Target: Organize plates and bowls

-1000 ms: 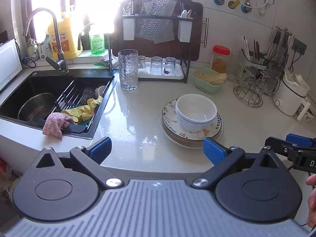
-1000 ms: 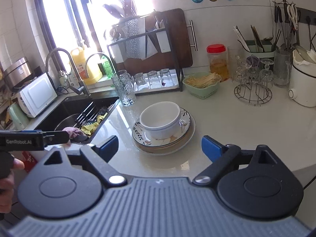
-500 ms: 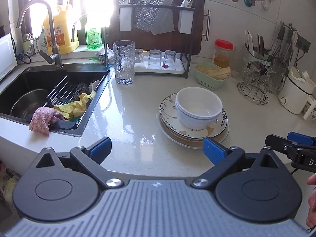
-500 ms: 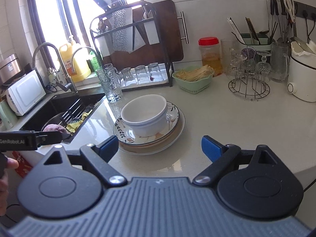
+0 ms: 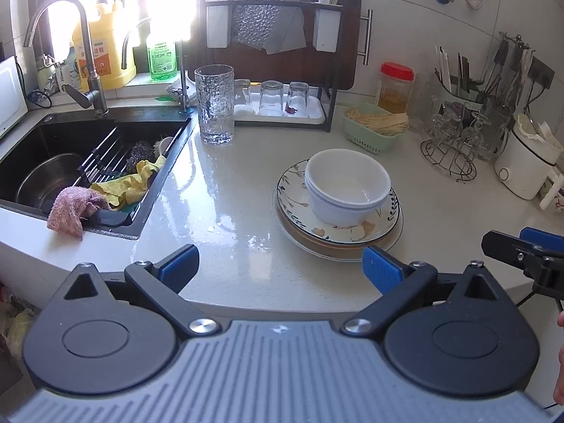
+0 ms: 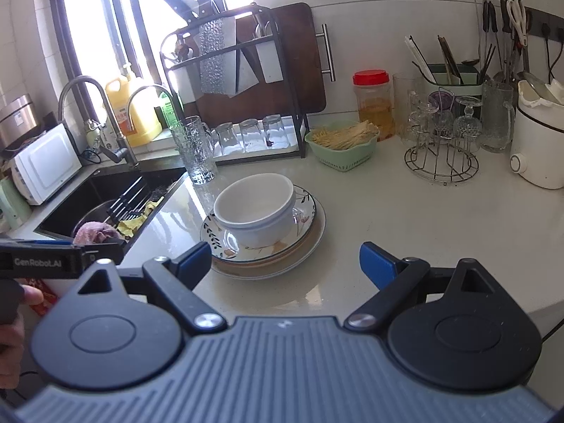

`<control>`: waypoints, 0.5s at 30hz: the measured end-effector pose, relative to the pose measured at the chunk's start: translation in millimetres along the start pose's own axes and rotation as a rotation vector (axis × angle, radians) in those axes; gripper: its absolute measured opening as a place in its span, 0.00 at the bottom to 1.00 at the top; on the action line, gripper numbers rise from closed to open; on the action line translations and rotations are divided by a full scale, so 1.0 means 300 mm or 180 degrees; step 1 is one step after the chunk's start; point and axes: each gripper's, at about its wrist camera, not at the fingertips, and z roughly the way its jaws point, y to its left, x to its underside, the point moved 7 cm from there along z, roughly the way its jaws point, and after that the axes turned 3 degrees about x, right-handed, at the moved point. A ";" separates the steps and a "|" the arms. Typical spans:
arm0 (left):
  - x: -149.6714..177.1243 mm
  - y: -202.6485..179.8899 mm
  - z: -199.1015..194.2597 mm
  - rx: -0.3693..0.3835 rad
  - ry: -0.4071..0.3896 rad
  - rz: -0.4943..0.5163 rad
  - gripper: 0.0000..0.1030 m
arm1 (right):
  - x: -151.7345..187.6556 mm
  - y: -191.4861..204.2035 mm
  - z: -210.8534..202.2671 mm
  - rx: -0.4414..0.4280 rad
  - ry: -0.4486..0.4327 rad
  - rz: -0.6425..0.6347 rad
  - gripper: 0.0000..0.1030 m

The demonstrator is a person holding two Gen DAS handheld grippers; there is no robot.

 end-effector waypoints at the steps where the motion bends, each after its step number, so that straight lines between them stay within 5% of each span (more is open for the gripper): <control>1: -0.001 -0.003 -0.001 0.0009 0.0004 0.0005 0.98 | -0.002 -0.003 -0.001 -0.0009 0.0002 0.0009 0.90; 15: 0.009 -0.040 -0.030 0.0087 -0.0019 0.0072 0.98 | 0.014 -0.004 -0.015 0.0028 0.0047 0.0006 0.90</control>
